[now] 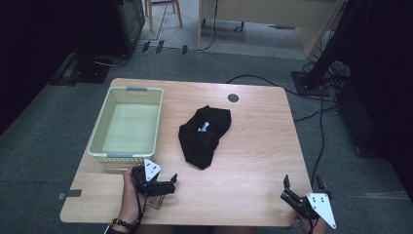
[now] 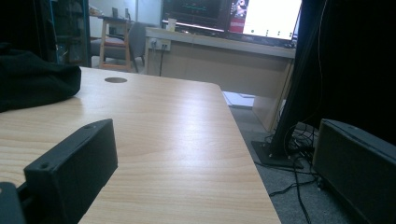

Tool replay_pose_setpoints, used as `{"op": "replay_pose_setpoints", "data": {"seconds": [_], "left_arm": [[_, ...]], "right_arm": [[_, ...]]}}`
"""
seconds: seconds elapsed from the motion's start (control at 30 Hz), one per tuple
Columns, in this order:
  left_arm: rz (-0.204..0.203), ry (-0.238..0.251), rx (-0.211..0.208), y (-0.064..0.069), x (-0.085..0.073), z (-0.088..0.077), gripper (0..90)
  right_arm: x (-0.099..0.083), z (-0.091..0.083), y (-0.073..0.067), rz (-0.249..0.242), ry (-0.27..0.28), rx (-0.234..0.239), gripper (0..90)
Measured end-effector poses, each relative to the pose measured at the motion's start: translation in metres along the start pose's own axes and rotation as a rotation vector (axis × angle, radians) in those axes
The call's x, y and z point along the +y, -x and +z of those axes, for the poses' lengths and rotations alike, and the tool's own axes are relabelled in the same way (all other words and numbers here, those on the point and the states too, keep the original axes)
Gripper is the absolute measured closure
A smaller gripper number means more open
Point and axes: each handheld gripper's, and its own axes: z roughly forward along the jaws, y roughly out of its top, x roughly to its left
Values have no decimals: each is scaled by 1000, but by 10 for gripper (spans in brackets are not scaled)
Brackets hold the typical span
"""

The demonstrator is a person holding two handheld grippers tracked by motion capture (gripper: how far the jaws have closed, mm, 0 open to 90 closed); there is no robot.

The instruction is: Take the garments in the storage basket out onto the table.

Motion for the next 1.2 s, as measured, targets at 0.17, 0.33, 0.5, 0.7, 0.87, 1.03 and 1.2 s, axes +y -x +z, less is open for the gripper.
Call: {"op": "replay_pose_setpoints", "data": {"seconds": [0.17, 0.33, 0.5, 0.7, 0.87, 1.03, 1.2], "left_arm": [[14, -6, 9, -5, -2, -3, 0], [-1, -4, 22, -13, -5, -7, 0], [2, 7, 40, -21, -9, -13, 0], [-13, 17, 36, -27, -12, -18, 0], [-20, 16, 33, -30, -12, -19, 0], [-21, 19, 44, -34, -15, -23, 0], [-37, 21, 67, -44, -18, -28, 0]], "right_arm": [[0, 0, 0, -2, -1, -2, 0], [0, 0, 0, -2, -1, -5, 0], [0, 0, 0, -5, 1, -7, 0], [0, 0, -1, -10, 0, -8, 0], [0, 0, -1, -13, -1, -14, 0], [0, 0, -2, -15, 0, -15, 0], [0, 0, -1, -14, 0, -16, 0]]}}
